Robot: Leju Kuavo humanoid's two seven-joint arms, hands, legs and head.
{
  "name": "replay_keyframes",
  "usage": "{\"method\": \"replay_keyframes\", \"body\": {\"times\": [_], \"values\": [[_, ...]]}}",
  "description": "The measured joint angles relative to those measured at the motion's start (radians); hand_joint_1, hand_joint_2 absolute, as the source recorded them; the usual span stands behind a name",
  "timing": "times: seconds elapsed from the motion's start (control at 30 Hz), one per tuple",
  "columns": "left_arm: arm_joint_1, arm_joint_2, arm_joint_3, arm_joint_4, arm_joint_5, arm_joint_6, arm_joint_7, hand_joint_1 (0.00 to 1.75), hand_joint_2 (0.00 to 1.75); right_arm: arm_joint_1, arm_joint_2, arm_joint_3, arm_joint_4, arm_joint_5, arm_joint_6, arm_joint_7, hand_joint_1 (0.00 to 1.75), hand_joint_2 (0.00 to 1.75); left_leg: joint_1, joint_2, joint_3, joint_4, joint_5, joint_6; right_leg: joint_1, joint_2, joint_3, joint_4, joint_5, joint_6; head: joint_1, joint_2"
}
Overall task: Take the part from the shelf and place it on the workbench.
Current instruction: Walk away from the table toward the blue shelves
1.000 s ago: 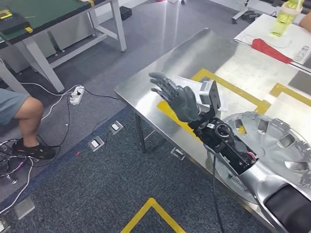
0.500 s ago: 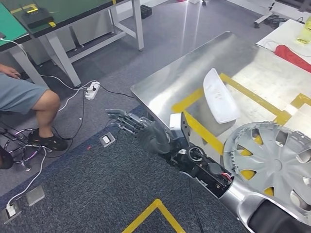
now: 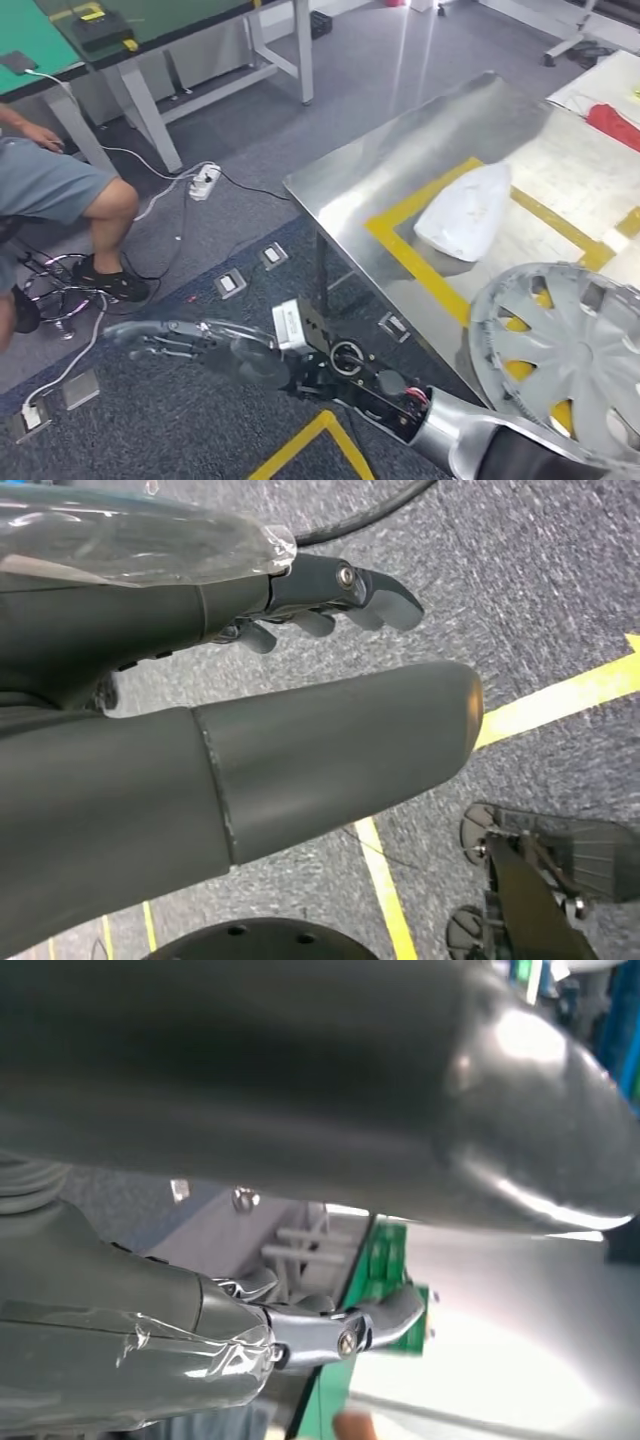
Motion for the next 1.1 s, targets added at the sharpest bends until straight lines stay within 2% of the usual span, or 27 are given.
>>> {"method": "replay_keyframes", "body": {"times": [0.07, 0.1, 0.13, 0.2, 0.23, 0.27, 0.3, 0.33, 0.37, 0.43, 0.47, 0.5, 0.53, 0.57, 0.63, 0.7, 0.73, 0.77, 0.8, 0.83, 0.87, 0.9, 0.93, 0.97, 1.0, 1.07, 1.1], "values": [[0.002, -0.001, 0.0, 0.0, 0.0, 0.0, 0.0, 0.0, 0.0, 0.0, 0.003, 0.011, -0.003, 0.006, 0.006, -0.004, 0.0, 0.0, 0.002, -0.019, 0.0, -0.003, 0.003, 0.011, -0.002, -0.007, 0.005, 0.001, -0.006, 0.011, 0.003, 0.0], [0.004, -0.001, 0.0, 0.0, 0.0, 0.0, 0.0, 0.0, 0.0, -0.001, 0.004, 0.016, -0.005, 0.01, 0.01, -0.008, 0.0, 0.0, 0.005, -0.027, 0.002, -0.006, 0.005, 0.016, -0.003, 0.002, 0.001, 0.017, -0.02, 0.016, 0.004, 0.0], [0.005, -0.002, 0.0, 0.0, 0.0, 0.0, 0.001, 0.0, 0.0, -0.001, 0.005, 0.021, -0.007, 0.014, 0.015, -0.011, 0.0, 0.0, 0.007, -0.034, 0.005, -0.009, 0.007, 0.022, -0.004, 0.018, -0.014, 0.055, -0.046, 0.019, 0.007, 0.0], [0.005, -0.003, 0.0, 0.0, 0.002, 0.001, 0.003, 0.0, 0.0, 0.002, 0.006, 0.03, -0.008, 0.018, 0.025, -0.016, 0.0, 0.0, 0.007, -0.05, 0.006, -0.01, 0.008, 0.03, -0.005, 0.05, -0.074, 0.191, -0.117, 0.022, 0.016, 0.0], [0.005, -0.003, 0.0, 0.0, 0.003, 0.002, 0.004, 0.0, 0.0, 0.004, 0.006, 0.034, -0.008, 0.018, 0.028, -0.018, 0.0, 0.0, 0.006, -0.06, 0.006, -0.01, 0.008, 0.031, -0.005, 0.056, -0.106, 0.259, -0.142, 0.023, 0.021, 0.0], [0.006, -0.003, 0.0, 0.0, 0.004, 0.003, 0.006, 0.0, 0.0, 0.006, 0.006, 0.037, -0.008, 0.019, 0.03, -0.019, 0.0, 0.0, 0.005, -0.071, 0.006, -0.01, 0.008, 0.032, -0.005, 0.059, -0.126, 0.3, -0.151, 0.022, 0.024, 0.0], [0.006, -0.003, 0.0, 0.0, 0.005, 0.005, 0.007, 0.0, 0.0, 0.007, 0.007, 0.04, -0.007, 0.019, 0.031, -0.019, 0.0, 0.0, 0.004, -0.083, 0.007, -0.009, 0.008, 0.032, -0.004, 0.061, -0.128, 0.301, -0.139, 0.02, 0.026, 0.0], [0.006, -0.003, 0.0, 0.0, 0.005, 0.006, 0.009, 0.0, 0.0, 0.006, 0.007, 0.044, -0.007, 0.019, 0.032, -0.02, 0.0, 0.0, 0.003, -0.095, 0.009, -0.009, 0.008, 0.032, -0.004, 0.064, -0.11, 0.26, -0.108, 0.017, 0.028, 0.0], [0.006, -0.003, 0.0, 0.0, 0.005, 0.007, 0.01, 0.0, 0.0, 0.005, 0.007, 0.047, -0.007, 0.019, 0.032, -0.02, 0.0, 0.0, 0.003, -0.107, 0.01, -0.008, 0.007, 0.031, -0.003, 0.075, -0.078, 0.19, -0.067, 0.012, 0.031, 0.0], [0.005, -0.006, 0.0, 0.0, 0.004, 0.008, 0.01, 0.0, 0.0, 0.003, 0.008, 0.053, -0.008, 0.019, 0.032, -0.021, 0.0, 0.0, 0.001, -0.129, 0.009, -0.004, 0.006, 0.027, -0.003, 0.11, -0.018, 0.055, -0.011, 0.001, 0.033, 0.0], [0.005, -0.007, 0.0, 0.0, 0.004, 0.008, 0.01, 0.0, 0.0, 0.002, 0.008, 0.056, -0.008, 0.02, 0.032, -0.021, 0.0, 0.0, 0.002, -0.138, 0.006, -0.002, 0.007, 0.023, -0.003, 0.123, -0.003, 0.019, -0.001, -0.002, 0.033, 0.0], [0.005, -0.008, 0.0, 0.0, 0.003, 0.008, 0.01, 0.0, 0.0, 0.002, 0.009, 0.058, -0.008, 0.02, 0.032, -0.021, 0.0, 0.0, 0.003, -0.146, 0.002, -0.002, 0.008, 0.018, -0.002, 0.127, 0.002, 0.006, -0.002, -0.004, 0.031, 0.0], [0.007, -0.008, 0.0, 0.0, 0.002, 0.008, 0.01, 0.0, 0.0, 0.002, 0.009, 0.06, -0.009, 0.021, 0.032, -0.022, 0.0, 0.0, 0.004, -0.154, 0.0, -0.003, 0.01, 0.012, -0.002, 0.12, 0.004, 0.001, -0.001, -0.005, 0.031, 0.0], [0.01, -0.007, 0.0, 0.0, 0.0, 0.008, 0.01, 0.0, 0.0, 0.002, 0.01, 0.062, -0.01, 0.023, 0.032, -0.022, 0.0, 0.0, 0.005, -0.153, -0.001, -0.003, 0.009, 0.007, -0.003, 0.111, 0.007, -0.004, 0.001, -0.009, 0.031, 0.0], [0.011, -0.006, 0.0, 0.0, -0.003, 0.006, 0.01, 0.0, 0.0, 0.002, 0.013, 0.065, -0.014, 0.03, 0.032, -0.025, 0.0, 0.0, 0.005, -0.117, -0.02, 0.037, -0.017, -0.005, -0.008, 0.091, 0.014, -0.015, 0.007, -0.018, 0.021, 0.0], [0.008, -0.007, 0.0, 0.0, -0.006, 0.002, 0.012, 0.0, 0.0, 0.006, 0.014, 0.069, -0.015, 0.036, 0.033, -0.028, 0.0, 0.0, 0.008, -0.07, -0.079, 0.156, -0.077, -0.017, -0.008, 0.068, 0.015, -0.018, 0.008, -0.023, 0.007, 0.0], [0.006, -0.007, 0.0, 0.0, -0.006, 0.001, 0.013, 0.0, 0.0, 0.009, 0.014, 0.071, -0.016, 0.039, 0.034, -0.029, 0.0, 0.0, 0.011, -0.059, -0.115, 0.224, -0.104, -0.023, -0.008, 0.055, 0.014, -0.018, 0.007, -0.023, 0.003, 0.0], [0.007, -0.007, 0.0, 0.0, -0.006, 0.0, 0.015, 0.0, 0.0, 0.012, 0.014, 0.073, -0.016, 0.043, 0.035, -0.03, 0.0, 0.0, 0.014, -0.054, -0.14, 0.271, -0.117, -0.027, -0.008, 0.043, 0.014, -0.018, 0.006, -0.023, 0.001, 0.0], [0.007, -0.007, 0.0, 0.0, -0.006, 0.0, 0.016, 0.0, 0.0, 0.016, 0.014, 0.076, -0.016, 0.046, 0.036, -0.03, 0.0, 0.0, 0.017, -0.05, -0.146, 0.28, -0.11, -0.03, -0.008, 0.032, 0.014, -0.018, 0.004, -0.023, 0.0, 0.0], [0.009, -0.006, 0.0, 0.0, -0.006, -0.001, 0.017, 0.0, 0.0, 0.018, 0.014, 0.078, -0.016, 0.049, 0.036, -0.031, 0.0, 0.0, 0.019, -0.046, -0.131, 0.247, -0.086, -0.032, -0.009, 0.022, 0.015, -0.017, 0.003, -0.021, -0.001, 0.0], [0.009, -0.006, 0.0, 0.0, -0.006, -0.001, 0.017, 0.0, 0.0, 0.019, 0.014, 0.079, -0.016, 0.051, 0.037, -0.031, 0.0, 0.0, 0.021, -0.036, -0.096, 0.179, -0.05, -0.033, -0.01, 0.012, 0.018, -0.017, 0.0, -0.018, -0.002, 0.0], [0.009, -0.005, 0.0, 0.0, -0.007, -0.001, 0.017, 0.0, 0.0, 0.019, 0.014, 0.081, -0.016, 0.051, 0.037, -0.031, 0.0, 0.0, 0.02, -0.016, -0.056, 0.101, -0.021, -0.031, -0.009, 0.003, 0.02, -0.017, -0.003, -0.014, -0.003, 0.0], [0.007, -0.005, 0.0, 0.0, -0.007, -0.001, 0.017, 0.0, 0.0, 0.019, 0.014, 0.083, -0.016, 0.051, 0.037, -0.031, 0.0, 0.0, 0.018, -0.001, -0.024, 0.039, 0.002, -0.026, -0.006, -0.004, 0.023, -0.017, -0.006, -0.009, -0.003, 0.0], [0.006, -0.004, 0.0, 0.0, -0.007, -0.001, 0.017, 0.0, 0.0, 0.019, 0.014, 0.084, -0.016, 0.051, 0.037, -0.031, 0.0, 0.0, 0.016, 0.009, -0.005, 0.002, 0.012, -0.02, -0.004, -0.01, 0.026, -0.017, -0.008, -0.003, -0.001, 0.0], [0.005, -0.004, 0.0, 0.0, -0.007, -0.002, 0.017, 0.0, 0.0, 0.019, 0.014, 0.086, -0.016, 0.05, 0.037, -0.031, 0.0, 0.0, 0.012, 0.012, 0.0, -0.01, 0.012, -0.013, -0.001, -0.017, 0.029, -0.018, -0.01, 0.002, 0.0, 0.0], [0.006, -0.004, 0.0, 0.0, -0.007, -0.002, 0.017, 0.0, 0.0, 0.019, 0.015, 0.09, -0.016, 0.05, 0.037, -0.032, 0.0, 0.0, 0.011, -0.009, -0.001, -0.01, 0.013, 0.002, -0.002, -0.027, 0.035, -0.02, -0.015, 0.015, 0.004, 0.0], [0.007, -0.004, 0.0, 0.0, -0.007, -0.002, 0.017, 0.0, 0.0, 0.019, 0.015, 0.091, -0.016, 0.05, 0.037, -0.032, 0.0, 0.0, 0.013, -0.018, 0.001, -0.013, 0.014, 0.008, -0.004, -0.02, 0.035, -0.013, -0.024, 0.02, 0.006, 0.0]]}}
